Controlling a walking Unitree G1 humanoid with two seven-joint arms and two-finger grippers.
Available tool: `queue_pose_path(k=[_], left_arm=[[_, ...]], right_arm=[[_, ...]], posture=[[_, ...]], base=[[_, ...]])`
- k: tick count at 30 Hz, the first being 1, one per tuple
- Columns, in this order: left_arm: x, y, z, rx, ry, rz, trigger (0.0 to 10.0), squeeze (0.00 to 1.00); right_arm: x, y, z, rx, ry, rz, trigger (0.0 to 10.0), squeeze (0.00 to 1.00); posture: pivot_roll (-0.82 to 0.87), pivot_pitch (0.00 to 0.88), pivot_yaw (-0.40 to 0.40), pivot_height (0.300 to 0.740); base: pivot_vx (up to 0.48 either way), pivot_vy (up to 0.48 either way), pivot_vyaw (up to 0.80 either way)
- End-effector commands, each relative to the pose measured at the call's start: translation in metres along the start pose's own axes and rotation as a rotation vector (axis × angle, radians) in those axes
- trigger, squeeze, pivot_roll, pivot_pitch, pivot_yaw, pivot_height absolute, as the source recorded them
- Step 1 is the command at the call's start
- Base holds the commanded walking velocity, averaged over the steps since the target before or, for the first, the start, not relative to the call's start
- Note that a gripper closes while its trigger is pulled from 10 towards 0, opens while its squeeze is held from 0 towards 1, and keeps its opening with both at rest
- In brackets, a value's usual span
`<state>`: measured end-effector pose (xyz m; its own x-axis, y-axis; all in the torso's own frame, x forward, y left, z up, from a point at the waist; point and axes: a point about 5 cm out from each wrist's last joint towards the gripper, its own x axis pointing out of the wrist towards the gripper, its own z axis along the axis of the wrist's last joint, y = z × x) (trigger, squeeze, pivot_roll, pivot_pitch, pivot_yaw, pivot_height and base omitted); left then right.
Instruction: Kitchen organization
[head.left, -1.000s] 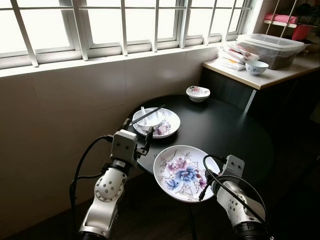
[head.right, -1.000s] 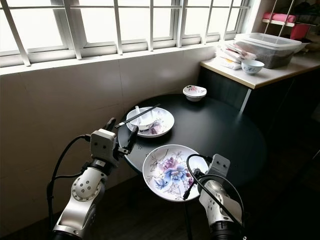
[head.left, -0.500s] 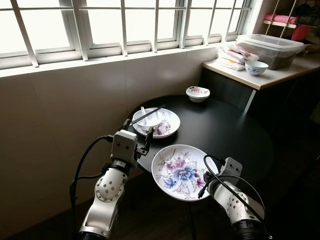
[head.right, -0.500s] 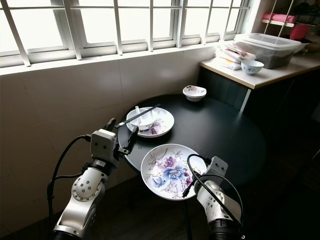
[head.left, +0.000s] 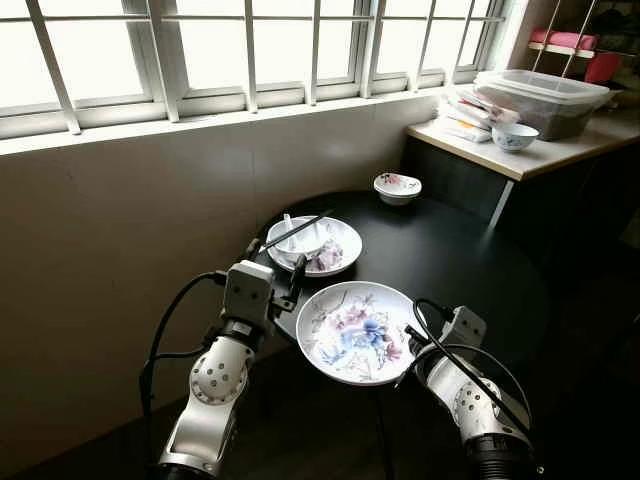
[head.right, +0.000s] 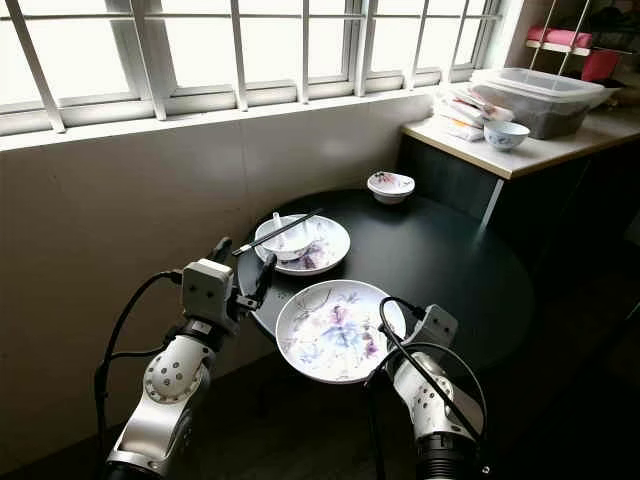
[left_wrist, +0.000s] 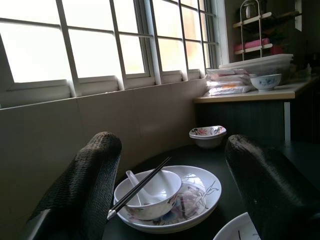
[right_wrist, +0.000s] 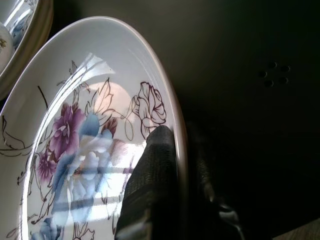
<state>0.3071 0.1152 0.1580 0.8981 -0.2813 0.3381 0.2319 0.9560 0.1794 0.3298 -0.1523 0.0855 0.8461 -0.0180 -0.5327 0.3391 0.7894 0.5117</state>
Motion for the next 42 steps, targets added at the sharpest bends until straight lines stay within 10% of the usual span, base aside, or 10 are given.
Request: queue_pose_path(k=[1,16,22,26,42], left_arm=[[-0.001,0.000,-0.004,0.004,0.026,-0.003,10.0,0.00],[-0.001,0.001,-0.005,0.012,0.031,0.003,10.0,0.00],[-0.002,0.003,-0.006,0.014,0.032,0.010,10.0,0.00],[-0.001,0.003,-0.006,0.012,0.033,0.014,10.0,0.00],[-0.001,0.007,-0.012,-0.013,0.079,0.042,10.0,0.00]], right_arm=[[-0.002,0.003,-0.001,0.015,-0.010,0.022,0.0,0.00],[-0.023,0.041,0.037,0.024,-0.299,0.312,0.0,0.00],[-0.037,0.046,0.060,-0.167,-0.520,0.313,0.0,0.00],[-0.058,0.068,0.070,-0.471,-0.737,0.397,0.0,0.00],[-0.065,0.078,0.057,-0.570,-0.812,0.460,0.0,0.00]], posture=[[0.04,0.000,-0.053,0.740],[0.05,0.000,-0.052,0.740],[0.05,0.000,-0.053,0.740],[0.05,0.000,-0.053,0.740],[0.05,0.000,-0.056,0.740]], base=[[0.000,0.000,0.00],[0.000,0.000,0.00],[0.000,0.000,0.00],[0.000,0.000,0.80],[0.000,0.030,0.80]])
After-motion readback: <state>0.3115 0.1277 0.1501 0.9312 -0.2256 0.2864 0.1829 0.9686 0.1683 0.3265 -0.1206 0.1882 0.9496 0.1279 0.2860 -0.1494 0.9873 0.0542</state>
